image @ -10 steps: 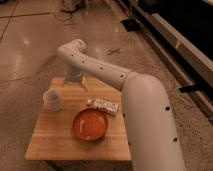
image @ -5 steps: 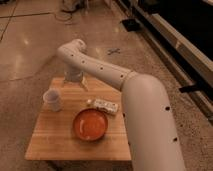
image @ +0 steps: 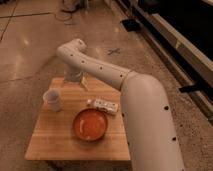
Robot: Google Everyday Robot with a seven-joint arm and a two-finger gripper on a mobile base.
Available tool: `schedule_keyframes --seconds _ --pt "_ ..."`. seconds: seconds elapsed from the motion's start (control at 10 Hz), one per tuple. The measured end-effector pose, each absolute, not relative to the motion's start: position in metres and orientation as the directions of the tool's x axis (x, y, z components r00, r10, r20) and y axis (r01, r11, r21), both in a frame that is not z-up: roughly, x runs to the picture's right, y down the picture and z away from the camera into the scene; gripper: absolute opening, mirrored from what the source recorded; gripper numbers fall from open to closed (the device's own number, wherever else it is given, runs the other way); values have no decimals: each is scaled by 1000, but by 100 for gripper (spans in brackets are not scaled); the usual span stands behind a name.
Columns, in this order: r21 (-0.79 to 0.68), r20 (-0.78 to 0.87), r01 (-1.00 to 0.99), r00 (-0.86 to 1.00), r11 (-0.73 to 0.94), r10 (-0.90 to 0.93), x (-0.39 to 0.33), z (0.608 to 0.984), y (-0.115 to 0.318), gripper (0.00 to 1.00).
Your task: Place the ceramic cup in the ceramic bowl
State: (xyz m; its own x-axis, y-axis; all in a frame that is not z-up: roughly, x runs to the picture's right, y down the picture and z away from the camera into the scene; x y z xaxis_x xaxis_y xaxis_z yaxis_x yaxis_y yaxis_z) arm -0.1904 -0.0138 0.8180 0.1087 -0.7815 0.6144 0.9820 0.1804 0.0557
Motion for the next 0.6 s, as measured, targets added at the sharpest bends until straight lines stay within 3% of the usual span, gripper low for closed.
schedule_keyframes --seconds 0.6 --pt "108 653 991 -10 80 -758 -243 845 1 80"
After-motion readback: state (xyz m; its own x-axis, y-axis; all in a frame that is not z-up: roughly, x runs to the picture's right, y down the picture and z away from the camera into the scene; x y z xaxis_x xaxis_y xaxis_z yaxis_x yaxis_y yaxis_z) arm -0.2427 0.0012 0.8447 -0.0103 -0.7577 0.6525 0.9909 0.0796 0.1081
